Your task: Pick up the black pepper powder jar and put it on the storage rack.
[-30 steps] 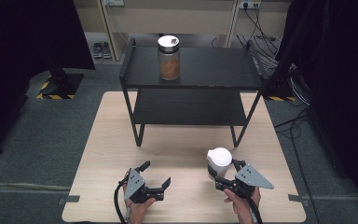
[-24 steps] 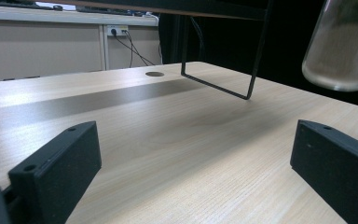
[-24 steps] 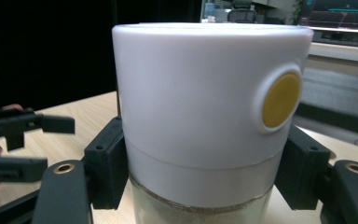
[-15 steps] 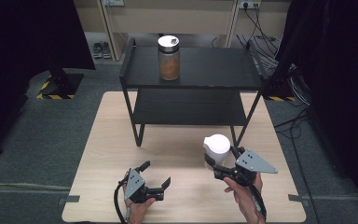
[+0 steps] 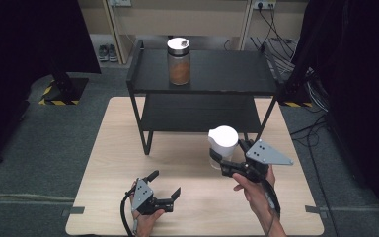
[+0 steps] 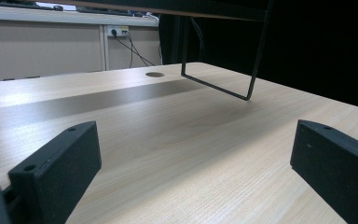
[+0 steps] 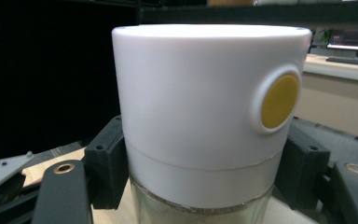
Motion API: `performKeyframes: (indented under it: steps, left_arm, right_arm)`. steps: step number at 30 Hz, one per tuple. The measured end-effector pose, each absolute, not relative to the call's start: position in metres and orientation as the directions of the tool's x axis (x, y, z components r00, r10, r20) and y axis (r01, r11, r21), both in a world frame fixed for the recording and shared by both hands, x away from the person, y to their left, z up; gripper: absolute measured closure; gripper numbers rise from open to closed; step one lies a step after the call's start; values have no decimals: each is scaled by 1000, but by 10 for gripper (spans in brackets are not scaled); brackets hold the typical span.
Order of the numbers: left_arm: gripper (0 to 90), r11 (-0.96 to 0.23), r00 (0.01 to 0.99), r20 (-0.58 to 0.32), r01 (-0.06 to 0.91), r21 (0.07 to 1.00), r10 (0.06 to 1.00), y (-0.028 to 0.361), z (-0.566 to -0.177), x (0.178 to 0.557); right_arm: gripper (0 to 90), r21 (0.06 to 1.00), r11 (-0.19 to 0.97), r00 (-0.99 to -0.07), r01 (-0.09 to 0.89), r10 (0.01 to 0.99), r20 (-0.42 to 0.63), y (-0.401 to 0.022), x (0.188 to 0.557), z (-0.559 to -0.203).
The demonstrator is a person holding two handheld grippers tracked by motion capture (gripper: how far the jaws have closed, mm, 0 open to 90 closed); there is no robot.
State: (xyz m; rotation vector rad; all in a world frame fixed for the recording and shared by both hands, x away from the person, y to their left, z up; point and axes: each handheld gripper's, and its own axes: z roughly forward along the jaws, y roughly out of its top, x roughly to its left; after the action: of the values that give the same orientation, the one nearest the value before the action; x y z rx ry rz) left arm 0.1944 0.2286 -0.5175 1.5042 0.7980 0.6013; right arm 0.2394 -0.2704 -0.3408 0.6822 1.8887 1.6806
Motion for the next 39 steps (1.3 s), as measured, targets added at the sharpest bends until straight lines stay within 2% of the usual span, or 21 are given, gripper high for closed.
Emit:
performKeyframes:
  steps: [13,39]
  left_arm:
    - [11,10,623,-89,129,992,778,229,-518,194]
    - [11,13,625,-90,127,992,776,230,-518,194]
  right_arm:
    - [309,995,101,-754,26,655,-47,-262,259,-295]
    - [309,997,60,-725,42,689,-10,-251,304,-208]
